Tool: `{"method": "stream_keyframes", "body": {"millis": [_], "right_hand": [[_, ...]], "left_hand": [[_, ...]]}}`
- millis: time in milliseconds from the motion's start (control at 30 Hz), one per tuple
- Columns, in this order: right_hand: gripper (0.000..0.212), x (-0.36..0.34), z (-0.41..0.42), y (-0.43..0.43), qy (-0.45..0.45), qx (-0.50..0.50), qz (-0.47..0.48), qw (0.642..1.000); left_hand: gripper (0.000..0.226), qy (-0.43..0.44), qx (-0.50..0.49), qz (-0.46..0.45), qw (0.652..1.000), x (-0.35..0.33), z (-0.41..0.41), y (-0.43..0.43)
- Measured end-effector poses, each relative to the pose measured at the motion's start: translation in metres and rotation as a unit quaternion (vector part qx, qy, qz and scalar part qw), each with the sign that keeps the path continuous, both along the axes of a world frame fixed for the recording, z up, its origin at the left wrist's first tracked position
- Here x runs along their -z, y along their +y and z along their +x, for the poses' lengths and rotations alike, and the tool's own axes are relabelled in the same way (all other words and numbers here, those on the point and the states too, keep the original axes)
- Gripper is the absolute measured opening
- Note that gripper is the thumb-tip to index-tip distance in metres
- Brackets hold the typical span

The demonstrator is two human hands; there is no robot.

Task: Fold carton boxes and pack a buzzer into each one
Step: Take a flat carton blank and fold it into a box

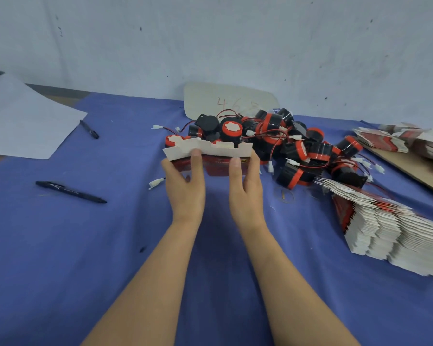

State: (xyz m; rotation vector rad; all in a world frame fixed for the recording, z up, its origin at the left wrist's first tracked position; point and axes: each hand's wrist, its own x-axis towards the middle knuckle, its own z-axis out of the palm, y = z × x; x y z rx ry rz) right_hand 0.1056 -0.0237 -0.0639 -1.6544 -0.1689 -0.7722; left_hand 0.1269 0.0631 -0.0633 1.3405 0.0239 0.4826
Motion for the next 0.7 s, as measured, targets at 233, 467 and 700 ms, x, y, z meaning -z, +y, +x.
{"method": "stream_keyframes", "body": {"millis": [233, 467, 700], "right_hand": [[0.033, 0.000, -0.001, -0.002, 0.018, -0.011, 0.033, 0.999], [0.044, -0.002, 0.001, -0.003, 0.041, -0.031, 0.046, 0.998], [0.054, -0.021, -0.005, -0.015, 0.089, -0.077, 0.099, 0.988]], "left_hand": [[0.013, 0.005, 0.040, -0.004, 0.999, -0.001, 0.000, 0.003], [0.038, -0.034, 0.219, 0.011, 0.975, -0.009, -0.012, -0.014], [0.043, 0.005, 0.220, -0.075, 0.973, -0.015, -0.009, -0.007]]}}
